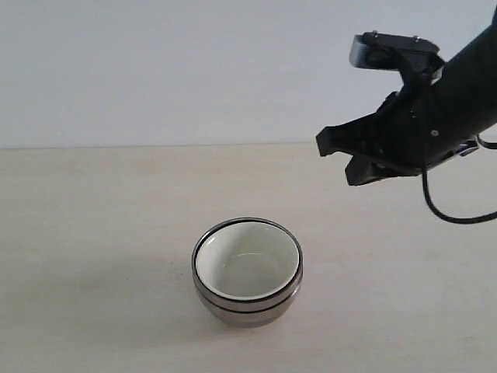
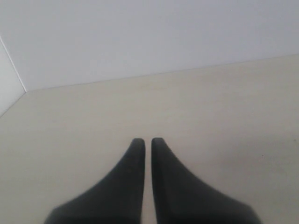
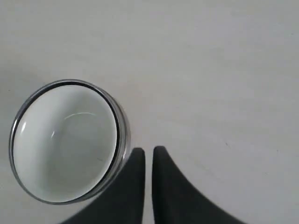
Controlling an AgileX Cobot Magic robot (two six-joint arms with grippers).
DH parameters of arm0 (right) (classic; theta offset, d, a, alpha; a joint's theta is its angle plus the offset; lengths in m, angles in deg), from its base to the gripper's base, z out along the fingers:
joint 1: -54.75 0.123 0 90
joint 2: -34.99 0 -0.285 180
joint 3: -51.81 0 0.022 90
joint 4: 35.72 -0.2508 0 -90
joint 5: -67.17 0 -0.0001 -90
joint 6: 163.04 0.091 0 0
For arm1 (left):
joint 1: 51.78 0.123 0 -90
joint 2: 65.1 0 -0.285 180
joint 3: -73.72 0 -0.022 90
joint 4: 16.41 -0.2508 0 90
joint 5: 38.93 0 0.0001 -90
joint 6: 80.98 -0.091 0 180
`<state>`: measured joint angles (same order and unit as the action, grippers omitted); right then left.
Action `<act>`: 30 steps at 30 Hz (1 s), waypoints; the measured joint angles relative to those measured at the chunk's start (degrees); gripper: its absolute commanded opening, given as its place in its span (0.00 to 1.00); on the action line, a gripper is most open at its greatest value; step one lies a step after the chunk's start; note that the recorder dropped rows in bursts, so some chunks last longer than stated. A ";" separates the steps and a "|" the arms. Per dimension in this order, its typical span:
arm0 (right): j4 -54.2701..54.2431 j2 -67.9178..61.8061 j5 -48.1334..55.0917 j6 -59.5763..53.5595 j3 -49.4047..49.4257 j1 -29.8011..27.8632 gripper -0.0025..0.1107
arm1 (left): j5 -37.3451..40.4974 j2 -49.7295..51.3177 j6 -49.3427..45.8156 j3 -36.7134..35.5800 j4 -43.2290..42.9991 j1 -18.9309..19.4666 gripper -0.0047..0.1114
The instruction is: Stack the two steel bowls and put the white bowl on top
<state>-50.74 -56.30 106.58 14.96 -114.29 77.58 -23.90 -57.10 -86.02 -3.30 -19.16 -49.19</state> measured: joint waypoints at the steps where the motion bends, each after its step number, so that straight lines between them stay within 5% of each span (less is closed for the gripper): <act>1: 0.61 1.58 -1.41 0.79 1.27 -0.03 0.02 | 0.00 0.00 0.00 0.00 0.00 0.00 0.07; 18: -4.32 37.75 -48.15 15.95 47.27 -0.03 0.02 | 0.00 0.00 0.00 0.00 0.00 0.00 0.07; 30: -4.87 58.19 -48.58 20.08 57.07 -0.03 0.02 | 0.00 0.00 0.00 0.00 0.00 0.00 0.07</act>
<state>-55.61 1.89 58.01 35.04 -57.22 77.54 -23.90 -57.10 -86.02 -3.30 -19.16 -49.19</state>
